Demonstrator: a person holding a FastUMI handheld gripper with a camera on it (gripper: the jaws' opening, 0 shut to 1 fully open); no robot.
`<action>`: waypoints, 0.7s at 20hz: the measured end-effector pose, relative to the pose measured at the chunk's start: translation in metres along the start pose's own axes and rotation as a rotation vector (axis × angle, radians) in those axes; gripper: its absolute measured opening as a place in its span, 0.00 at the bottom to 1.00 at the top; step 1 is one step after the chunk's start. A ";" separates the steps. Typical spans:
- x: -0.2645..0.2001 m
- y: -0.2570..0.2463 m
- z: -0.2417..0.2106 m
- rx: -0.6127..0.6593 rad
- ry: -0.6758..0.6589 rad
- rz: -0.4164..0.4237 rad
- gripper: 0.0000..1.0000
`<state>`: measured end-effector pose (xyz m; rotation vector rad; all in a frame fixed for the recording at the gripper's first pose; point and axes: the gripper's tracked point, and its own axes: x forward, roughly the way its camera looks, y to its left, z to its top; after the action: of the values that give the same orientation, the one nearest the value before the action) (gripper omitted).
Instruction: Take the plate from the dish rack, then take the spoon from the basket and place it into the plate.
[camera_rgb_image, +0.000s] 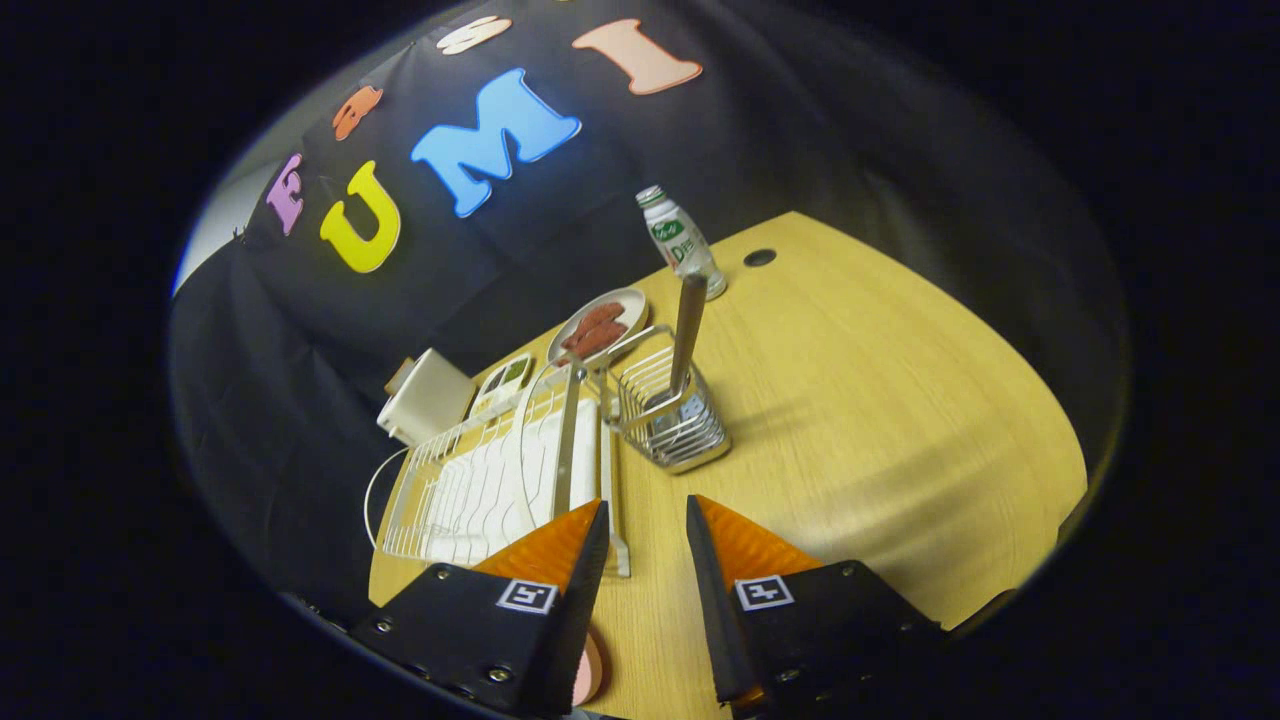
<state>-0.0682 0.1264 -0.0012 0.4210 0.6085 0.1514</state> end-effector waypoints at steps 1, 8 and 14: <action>0.003 -0.003 0.013 -0.002 -0.042 -0.023 0.50; 0.040 -0.012 0.057 0.115 -0.117 -0.064 0.50; 0.071 -0.015 0.063 0.108 -0.098 -0.068 0.49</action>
<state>0.0264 0.1095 0.0021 0.5086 0.5355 0.0331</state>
